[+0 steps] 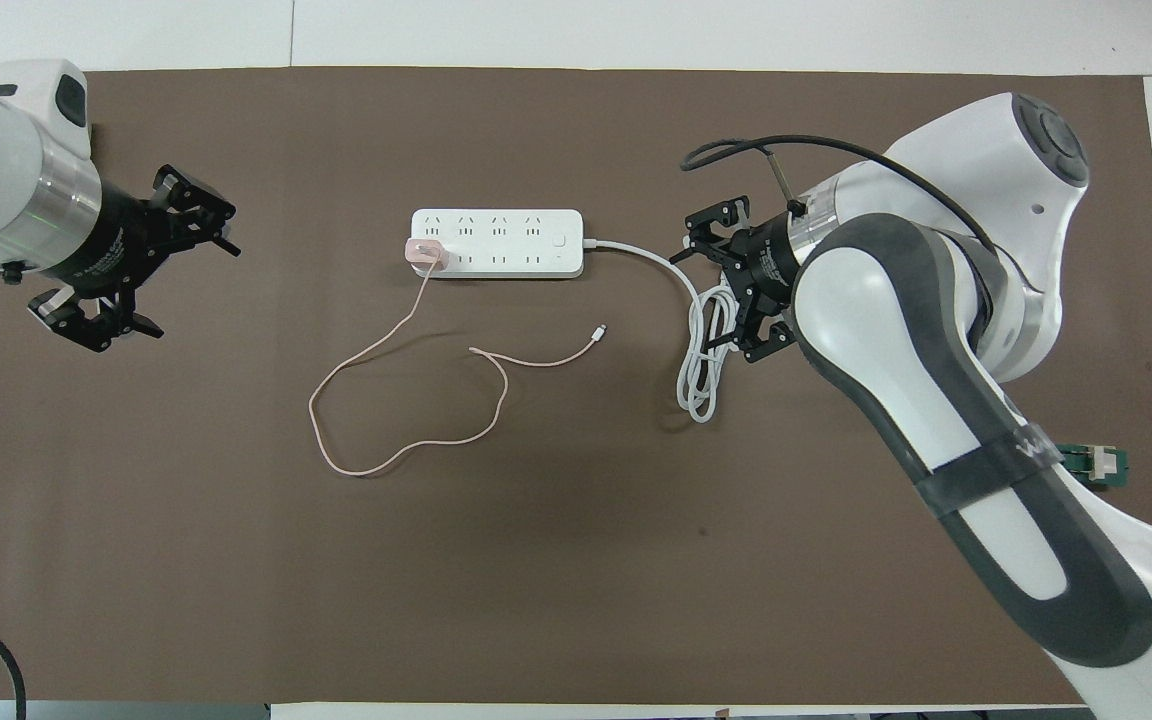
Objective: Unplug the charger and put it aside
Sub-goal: 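Reach the right gripper to the strip while the left gripper approaches the charger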
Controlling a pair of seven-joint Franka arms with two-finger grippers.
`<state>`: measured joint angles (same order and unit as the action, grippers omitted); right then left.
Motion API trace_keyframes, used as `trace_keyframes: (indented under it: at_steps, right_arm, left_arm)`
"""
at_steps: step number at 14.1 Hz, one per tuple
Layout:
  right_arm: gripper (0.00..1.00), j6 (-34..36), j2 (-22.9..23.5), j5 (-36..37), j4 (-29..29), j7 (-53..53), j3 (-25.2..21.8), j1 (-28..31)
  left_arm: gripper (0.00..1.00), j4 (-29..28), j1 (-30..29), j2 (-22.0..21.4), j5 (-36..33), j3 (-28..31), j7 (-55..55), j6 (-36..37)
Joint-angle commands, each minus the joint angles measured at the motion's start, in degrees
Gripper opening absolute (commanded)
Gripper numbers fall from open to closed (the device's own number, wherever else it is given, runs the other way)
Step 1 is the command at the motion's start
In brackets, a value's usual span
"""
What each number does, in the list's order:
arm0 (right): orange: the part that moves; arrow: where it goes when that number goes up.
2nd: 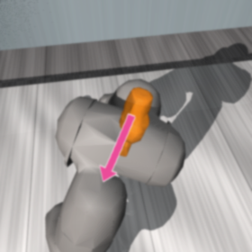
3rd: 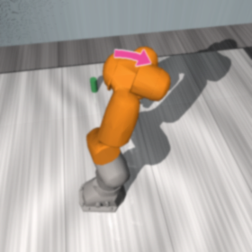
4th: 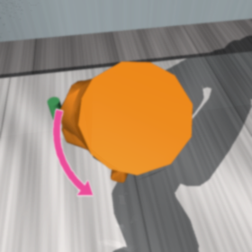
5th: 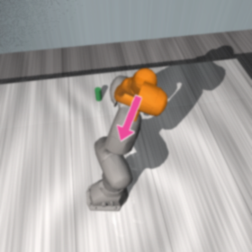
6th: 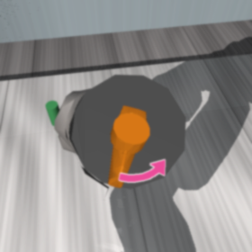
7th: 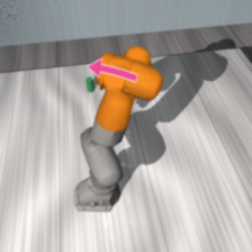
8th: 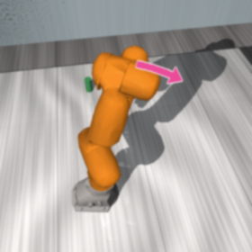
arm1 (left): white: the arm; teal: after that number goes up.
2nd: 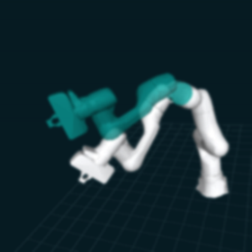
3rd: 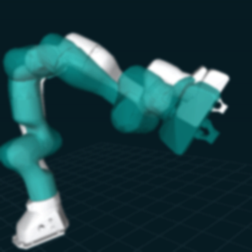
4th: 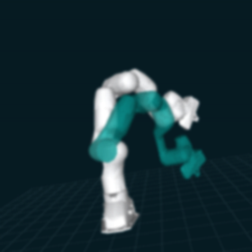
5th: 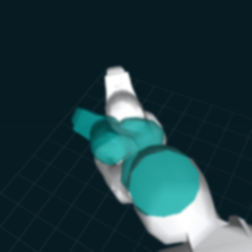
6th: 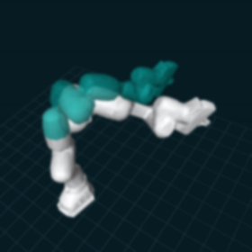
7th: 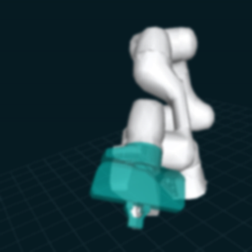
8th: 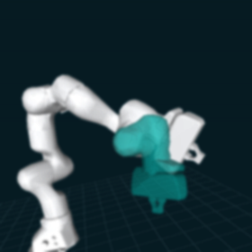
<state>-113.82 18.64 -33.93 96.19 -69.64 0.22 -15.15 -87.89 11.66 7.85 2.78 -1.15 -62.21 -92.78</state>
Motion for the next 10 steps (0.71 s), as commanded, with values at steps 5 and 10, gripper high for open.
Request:
trace_keyframes:
  at_steps: [5,10]
  right_arm:
    - [1.00,-6.14,17.11,-11.85,-16.63,-9.45,-0.14,-2.07]
    - [1.00,-3.45,28.45,-18.46,-28.32,-13.23,0.04,-1.55]
  left_arm:
    - [1.00,3.69,3.98,7.78,0.74,0.36,-28.70,-3.46]
    - [1.00,7.20,5.73,15.95,1.53,0.36,-37.44,-8.44]
